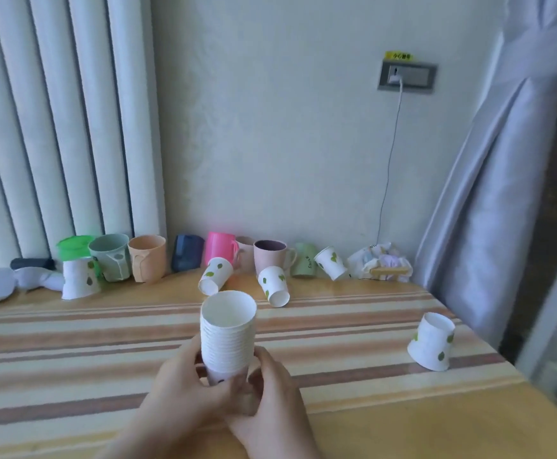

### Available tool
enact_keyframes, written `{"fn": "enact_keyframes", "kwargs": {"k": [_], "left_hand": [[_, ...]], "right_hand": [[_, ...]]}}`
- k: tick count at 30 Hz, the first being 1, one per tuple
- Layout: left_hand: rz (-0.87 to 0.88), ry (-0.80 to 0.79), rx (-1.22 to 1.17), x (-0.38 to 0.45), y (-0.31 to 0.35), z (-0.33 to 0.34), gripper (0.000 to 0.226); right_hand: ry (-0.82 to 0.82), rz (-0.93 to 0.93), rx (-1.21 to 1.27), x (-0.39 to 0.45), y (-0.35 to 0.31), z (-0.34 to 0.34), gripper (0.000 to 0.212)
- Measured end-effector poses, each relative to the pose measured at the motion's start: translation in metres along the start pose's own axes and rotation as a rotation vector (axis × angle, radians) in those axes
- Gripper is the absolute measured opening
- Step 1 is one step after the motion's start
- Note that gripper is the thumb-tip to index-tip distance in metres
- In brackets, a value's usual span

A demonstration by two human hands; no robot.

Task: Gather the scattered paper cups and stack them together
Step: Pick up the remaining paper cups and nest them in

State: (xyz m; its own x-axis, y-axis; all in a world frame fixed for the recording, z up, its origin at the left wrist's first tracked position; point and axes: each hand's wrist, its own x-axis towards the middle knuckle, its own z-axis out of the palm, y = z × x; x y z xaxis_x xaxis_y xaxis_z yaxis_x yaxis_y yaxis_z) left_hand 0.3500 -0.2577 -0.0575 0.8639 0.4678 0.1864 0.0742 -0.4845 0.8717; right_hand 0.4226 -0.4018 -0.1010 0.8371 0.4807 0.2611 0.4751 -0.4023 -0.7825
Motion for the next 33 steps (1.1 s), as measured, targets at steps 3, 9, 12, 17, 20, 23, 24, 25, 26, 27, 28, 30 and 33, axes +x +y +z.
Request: {"fn": "enact_keyframes", "kwargs": {"k": [3, 9, 12, 17, 20, 23, 24, 25, 26, 27, 28, 30, 33], "left_hand": [[0.0, 0.108, -0.016, 0.012, -0.02, -0.003, 0.038], [-0.013, 0.119, -0.011, 0.022, -0.036, 0.001, 0.06], [0.023, 0.128, -0.01, 0.022, -0.035, 0.002, 0.067], [0.098, 0.12, -0.028, 0.018, -0.036, 0.003, 0.065], [0.141, 0.122, -0.017, 0.018, -0.04, 0.001, 0.062], [0.154, 0.119, -0.031, 0.018, -0.041, -0.001, 0.057], [0.15, 0.116, -0.042, 0.018, -0.04, -0.001, 0.055], [0.137, 0.115, -0.051, 0.018, -0.04, -0.001, 0.053], [0.128, 0.112, -0.059, 0.019, -0.041, -0.001, 0.051], [0.122, 0.108, -0.065, 0.019, -0.04, 0.0, 0.049], [0.117, 0.109, -0.069, 0.02, -0.042, -0.001, 0.048], [0.114, 0.113, -0.07, 0.02, -0.044, -0.001, 0.048], [0.115, 0.118, -0.055, 0.02, -0.044, -0.001, 0.047]], "right_hand": [[-0.055, 0.051, -0.067, 0.001, 0.0, -0.001, 0.098], [-0.203, 0.282, 0.001, 0.018, -0.014, -0.022, 0.056], [-0.255, 0.422, 0.132, 0.06, -0.023, -0.045, 0.045], [0.08, 0.376, -0.038, 0.148, -0.011, -0.06, 0.022], [0.266, 0.425, -0.036, 0.191, 0.006, -0.055, 0.027], [0.312, 0.506, 0.036, 0.23, 0.031, -0.041, 0.069], [0.299, 0.534, 0.024, 0.236, 0.031, -0.035, 0.084], [0.263, 0.555, -0.009, 0.241, 0.032, -0.027, 0.092], [0.229, 0.57, -0.069, 0.245, 0.031, -0.021, 0.093], [0.201, 0.573, -0.122, 0.248, 0.028, -0.017, 0.09], [0.171, 0.554, -0.163, 0.249, 0.026, -0.011, 0.088], [0.108, 0.471, -0.184, 0.247, 0.021, -0.002, 0.083], [0.047, 0.36, -0.134, 0.237, 0.027, 0.001, 0.066]]}}
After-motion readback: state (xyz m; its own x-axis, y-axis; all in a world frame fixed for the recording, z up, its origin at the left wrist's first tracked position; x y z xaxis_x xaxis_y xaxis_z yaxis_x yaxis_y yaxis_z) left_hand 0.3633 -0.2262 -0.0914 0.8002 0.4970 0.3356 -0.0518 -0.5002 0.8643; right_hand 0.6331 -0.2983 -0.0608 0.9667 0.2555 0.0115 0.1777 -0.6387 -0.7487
